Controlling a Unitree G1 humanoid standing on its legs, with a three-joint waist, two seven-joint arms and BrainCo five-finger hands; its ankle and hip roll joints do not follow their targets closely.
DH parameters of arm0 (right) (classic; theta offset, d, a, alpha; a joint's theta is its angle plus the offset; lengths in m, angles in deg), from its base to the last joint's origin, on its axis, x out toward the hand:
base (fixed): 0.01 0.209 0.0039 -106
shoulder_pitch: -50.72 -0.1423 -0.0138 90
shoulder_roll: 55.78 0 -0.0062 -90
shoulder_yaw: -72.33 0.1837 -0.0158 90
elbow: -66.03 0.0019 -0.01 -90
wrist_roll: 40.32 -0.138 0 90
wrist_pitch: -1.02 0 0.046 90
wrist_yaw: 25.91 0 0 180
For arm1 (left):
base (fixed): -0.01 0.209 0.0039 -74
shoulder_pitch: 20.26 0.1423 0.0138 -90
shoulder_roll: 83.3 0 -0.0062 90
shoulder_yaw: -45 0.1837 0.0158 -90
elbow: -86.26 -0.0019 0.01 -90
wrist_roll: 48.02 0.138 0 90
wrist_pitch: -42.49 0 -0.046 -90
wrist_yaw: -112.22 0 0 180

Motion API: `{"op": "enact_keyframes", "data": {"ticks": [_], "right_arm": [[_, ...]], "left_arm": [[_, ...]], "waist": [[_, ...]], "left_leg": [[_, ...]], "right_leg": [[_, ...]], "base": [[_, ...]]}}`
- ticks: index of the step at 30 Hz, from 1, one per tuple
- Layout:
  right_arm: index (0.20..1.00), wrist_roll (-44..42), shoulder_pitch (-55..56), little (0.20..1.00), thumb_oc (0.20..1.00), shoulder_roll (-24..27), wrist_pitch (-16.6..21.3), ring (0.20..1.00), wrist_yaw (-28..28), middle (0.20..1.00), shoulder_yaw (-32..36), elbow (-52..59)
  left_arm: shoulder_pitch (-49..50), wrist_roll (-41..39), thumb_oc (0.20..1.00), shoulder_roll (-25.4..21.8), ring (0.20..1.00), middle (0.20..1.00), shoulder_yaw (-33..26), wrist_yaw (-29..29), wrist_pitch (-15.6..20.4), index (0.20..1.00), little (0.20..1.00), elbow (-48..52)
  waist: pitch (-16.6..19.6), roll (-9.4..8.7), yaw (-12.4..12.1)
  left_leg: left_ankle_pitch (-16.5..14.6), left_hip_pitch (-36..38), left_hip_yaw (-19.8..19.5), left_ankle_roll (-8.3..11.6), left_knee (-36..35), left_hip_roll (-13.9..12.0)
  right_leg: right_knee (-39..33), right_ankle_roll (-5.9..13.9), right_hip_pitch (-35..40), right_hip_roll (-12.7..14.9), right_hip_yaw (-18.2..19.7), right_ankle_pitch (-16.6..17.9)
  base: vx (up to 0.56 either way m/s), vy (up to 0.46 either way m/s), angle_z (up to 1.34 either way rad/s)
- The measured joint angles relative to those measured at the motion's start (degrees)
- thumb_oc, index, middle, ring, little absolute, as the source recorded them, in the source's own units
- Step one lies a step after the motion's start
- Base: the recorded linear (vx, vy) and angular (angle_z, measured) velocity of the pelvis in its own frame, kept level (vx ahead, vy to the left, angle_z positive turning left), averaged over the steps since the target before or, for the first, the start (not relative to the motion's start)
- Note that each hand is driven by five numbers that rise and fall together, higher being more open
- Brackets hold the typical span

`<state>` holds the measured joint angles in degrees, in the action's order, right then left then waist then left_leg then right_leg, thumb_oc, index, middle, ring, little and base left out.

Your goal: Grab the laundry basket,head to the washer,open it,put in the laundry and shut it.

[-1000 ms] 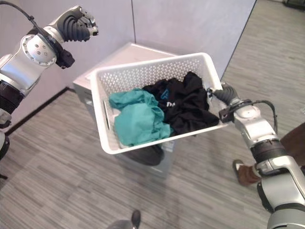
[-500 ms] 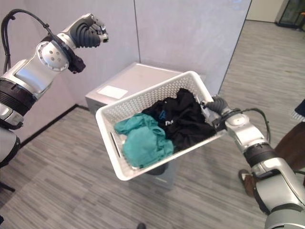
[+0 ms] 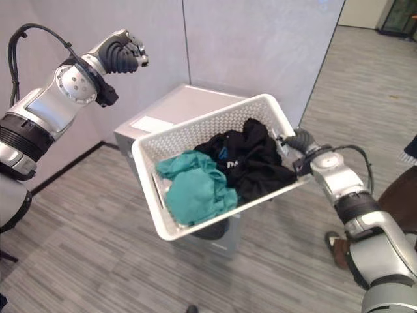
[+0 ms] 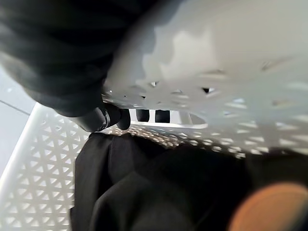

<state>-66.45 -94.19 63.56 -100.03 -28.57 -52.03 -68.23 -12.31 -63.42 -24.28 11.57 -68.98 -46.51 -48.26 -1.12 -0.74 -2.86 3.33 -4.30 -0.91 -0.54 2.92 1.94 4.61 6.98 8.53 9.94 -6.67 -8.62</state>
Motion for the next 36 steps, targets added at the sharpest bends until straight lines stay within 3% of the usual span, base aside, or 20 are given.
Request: {"op": "enact_keyframes", "data": {"ticks": [2, 5, 14, 23, 29, 34, 36], "right_arm": [[0.200, 0.3, -11.9, 0.200, 0.200, -1.1, -0.7, 0.200, -0.3, 0.200, -8.7, -13.9], [0.200, 1.3, -19.8, 0.200, 0.200, -2.6, -0.8, 0.200, -0.3, 0.200, -8.6, -22.7], [0.200, 1.6, -23.8, 0.200, 0.200, -5.9, -1.7, 0.200, 0.1, 0.200, -7.2, -29.2], [0.200, -1.9, -23.8, 0.200, 0.200, -6.0, -1.7, 0.200, 1.7, 0.200, -2.2, -29.6], [0.200, -7.0, -24.4, 0.200, 0.200, 1.7, -1.2, 0.200, 6.0, 0.200, -0.5, -31.1], [0.200, -7.8, -25.8, 0.200, 0.200, 8.1, -0.5, 0.200, 13.0, 0.200, -0.4, -32.4], [0.200, -7.8, -26.1, 0.200, 0.200, 8.6, -0.4, 0.200, 14.2, 0.200, -0.4, -32.9]], "left_arm": [[-1.1, -0.4, 0.200, 3.9, 0.200, 0.200, 1.4, 0.2, -0.1, 0.200, 0.200, -6.8], [-1.5, -0.3, 0.200, 5.5, 0.200, 0.200, 3.4, 0.4, -0.2, 0.200, 0.200, -11.8], [-1.5, 0.7, 0.200, 12.1, 0.200, 0.200, 3.5, 0.4, -0.4, 0.200, 0.200, -10.6], [-1.3, 0.6, 0.200, 13.9, 0.200, 0.200, 3.6, 0.2, -0.1, 0.200, 0.200, -0.7], [-0.7, -0.4, 0.200, 16.0, 0.200, 0.200, 3.1, -0.3, 0.4, 0.200, 0.200, 5.2], [1.3, -0.4, 0.200, 16.3, 0.200, 0.200, 3.0, -0.3, 1.5, 0.200, 0.200, 8.1], [2.1, -0.4, 0.200, 16.3, 0.200, 0.200, 2.9, -0.4, 1.5, 0.200, 0.200, 8.1]], "waist": [[0.4, 0.48, -0.7], [0.6, 0.76, -1.4], [0.8, 0.90, -3.0], [1.1, 1.32, -5.0], [3.0, 4.09, -6.0], [2.9, 3.96, -5.5], [2.8, 3.88, -5.3]], "left_leg": [[0.0, -0.9, -0.1, 0.01, 0.2, 0.0], [0.2, -1.8, -0.5, -0.16, 0.0, 0.1], [0.0, -2.6, -2.4, -0.56, 0.0, 1.3], [0.1, -3.3, -1.8, -1.07, -0.7, 2.1], [1.9, -9.4, -2.9, -1.71, -1.4, 2.8], [2.1, -11.5, -3.1, -1.97, -1.6, 3.5], [2.1, -11.8, -3.0, -2.03, -1.6, 3.5]], "right_leg": [[-0.4, 0.16, -0.6, 0.0, -0.1, 0.2], [-1.3, 0.50, -0.7, 0.0, -1.0, 0.5], [-0.8, 0.64, -0.8, 0.5, -2.2, 0.5], [-3.6, 1.29, -0.6, 1.7, -2.2, 0.4], [-5.7, 2.13, -5.1, 1.7, -3.9, 2.4], [-6.5, 2.64, -6.8, 2.2, -4.9, 2.9], [-7.0, 2.92, -6.9, 2.2, -4.8, 3.3]], "base": [[0.01, -0.019, 0.02], [0.02, -0.019, 0.08], [0.08, 0.003, 0.12], [0.03, -0.027, -0.01], [-0.08, -0.004, 0.12], [-0.07, 0.016, 0.06], [-0.07, 0.012, -0.04]]}}
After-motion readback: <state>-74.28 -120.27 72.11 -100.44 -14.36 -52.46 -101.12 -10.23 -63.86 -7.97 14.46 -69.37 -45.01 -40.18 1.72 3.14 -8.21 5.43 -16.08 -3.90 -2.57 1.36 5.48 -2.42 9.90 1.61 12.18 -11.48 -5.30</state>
